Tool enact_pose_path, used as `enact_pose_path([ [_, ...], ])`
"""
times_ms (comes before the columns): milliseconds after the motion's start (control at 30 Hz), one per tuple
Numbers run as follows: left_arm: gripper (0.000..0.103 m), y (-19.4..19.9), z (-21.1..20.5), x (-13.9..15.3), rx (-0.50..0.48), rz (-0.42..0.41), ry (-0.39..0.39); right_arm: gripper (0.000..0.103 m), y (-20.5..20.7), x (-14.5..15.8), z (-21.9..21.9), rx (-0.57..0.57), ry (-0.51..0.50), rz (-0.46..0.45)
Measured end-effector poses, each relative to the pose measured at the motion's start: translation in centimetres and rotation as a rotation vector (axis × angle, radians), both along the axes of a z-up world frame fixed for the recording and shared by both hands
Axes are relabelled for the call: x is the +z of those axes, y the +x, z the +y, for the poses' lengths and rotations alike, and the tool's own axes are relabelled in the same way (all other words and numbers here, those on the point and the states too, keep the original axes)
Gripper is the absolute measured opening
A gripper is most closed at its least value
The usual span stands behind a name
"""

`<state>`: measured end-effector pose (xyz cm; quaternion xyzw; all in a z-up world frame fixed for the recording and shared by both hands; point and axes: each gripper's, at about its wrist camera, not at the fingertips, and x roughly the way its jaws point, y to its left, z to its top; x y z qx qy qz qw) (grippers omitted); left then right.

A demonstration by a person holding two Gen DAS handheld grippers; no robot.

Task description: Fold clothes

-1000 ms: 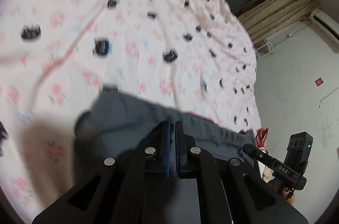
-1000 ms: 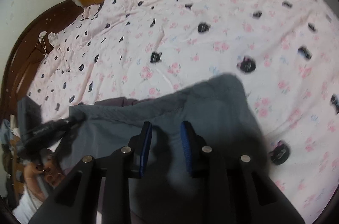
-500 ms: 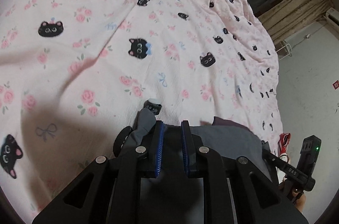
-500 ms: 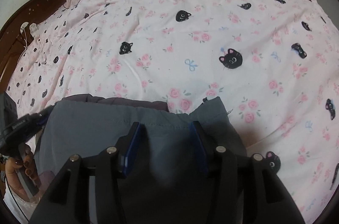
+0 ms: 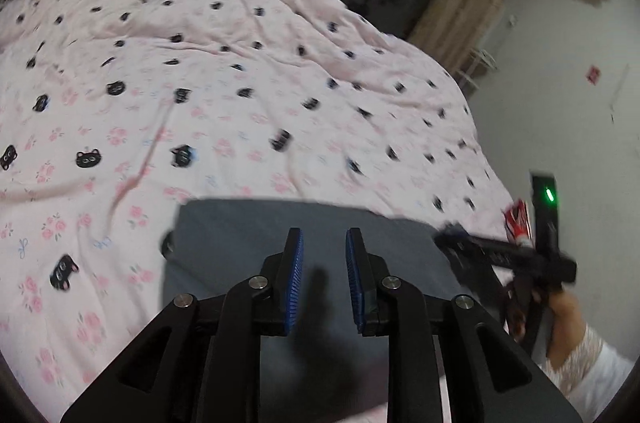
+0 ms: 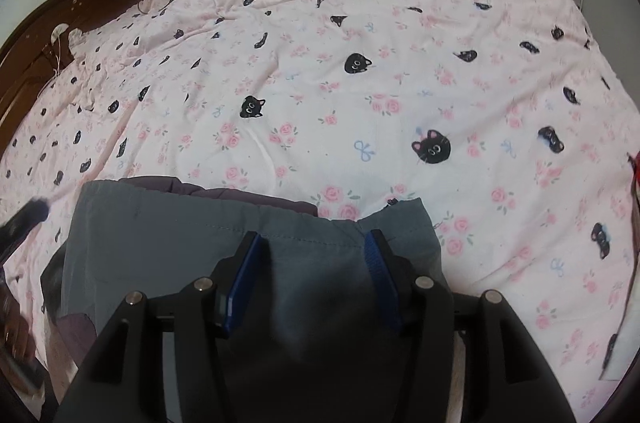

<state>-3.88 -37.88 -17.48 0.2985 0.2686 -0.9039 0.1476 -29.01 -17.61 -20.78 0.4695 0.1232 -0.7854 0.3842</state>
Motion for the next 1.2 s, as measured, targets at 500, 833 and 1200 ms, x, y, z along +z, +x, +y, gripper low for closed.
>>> enact_pose_path([
  [500, 0.047, -1.1, 3.8, -3.9, -0.013, -0.145, 0.052, 0.056, -0.6, -1.0, -0.3, -0.001, 0.033, -0.034],
  [833, 0.048, -2.4, 3.5, -6.4, 0.009, -0.198, 0.056, 0.057, -0.2, 0.0, 0.0, -0.014, 0.016, 0.001],
  [1200, 0.048, -2.2, 3.5, -6.4, 0.013, -0.192, 0.069, 0.071, 10.0, 5.7, 3.3, 0.022, -0.094, 0.193],
])
